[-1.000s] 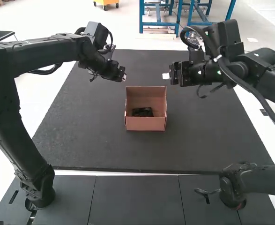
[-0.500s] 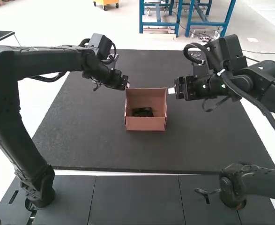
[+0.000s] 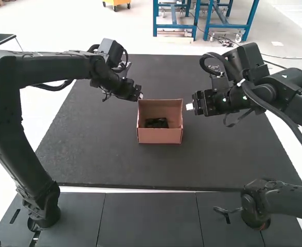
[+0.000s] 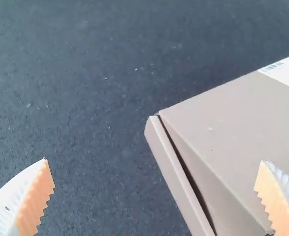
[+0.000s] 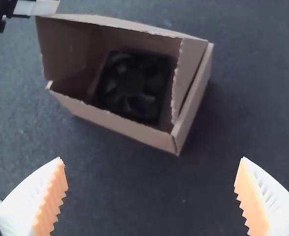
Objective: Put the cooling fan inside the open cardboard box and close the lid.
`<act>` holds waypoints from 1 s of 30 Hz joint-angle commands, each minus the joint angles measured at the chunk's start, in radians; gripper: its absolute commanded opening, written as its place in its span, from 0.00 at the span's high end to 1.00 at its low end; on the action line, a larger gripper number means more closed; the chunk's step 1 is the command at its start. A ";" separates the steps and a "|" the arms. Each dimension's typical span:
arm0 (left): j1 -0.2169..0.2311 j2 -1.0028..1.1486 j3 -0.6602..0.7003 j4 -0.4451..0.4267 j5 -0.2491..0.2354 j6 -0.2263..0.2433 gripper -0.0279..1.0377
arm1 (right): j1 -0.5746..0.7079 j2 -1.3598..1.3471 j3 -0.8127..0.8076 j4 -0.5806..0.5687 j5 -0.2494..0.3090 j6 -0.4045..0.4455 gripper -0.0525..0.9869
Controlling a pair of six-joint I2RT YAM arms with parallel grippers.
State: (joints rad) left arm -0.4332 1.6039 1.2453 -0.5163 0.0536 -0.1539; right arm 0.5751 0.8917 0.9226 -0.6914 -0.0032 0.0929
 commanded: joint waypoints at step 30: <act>-0.009 -0.055 -0.199 0.114 0.123 0.005 0.07 | 0.003 0.001 0.015 -0.011 -0.011 -0.009 0.21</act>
State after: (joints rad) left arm -0.4332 1.5585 1.0512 -0.4141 0.1627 -0.1513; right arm 0.5747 0.8917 0.9226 -0.7086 -0.0032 0.0929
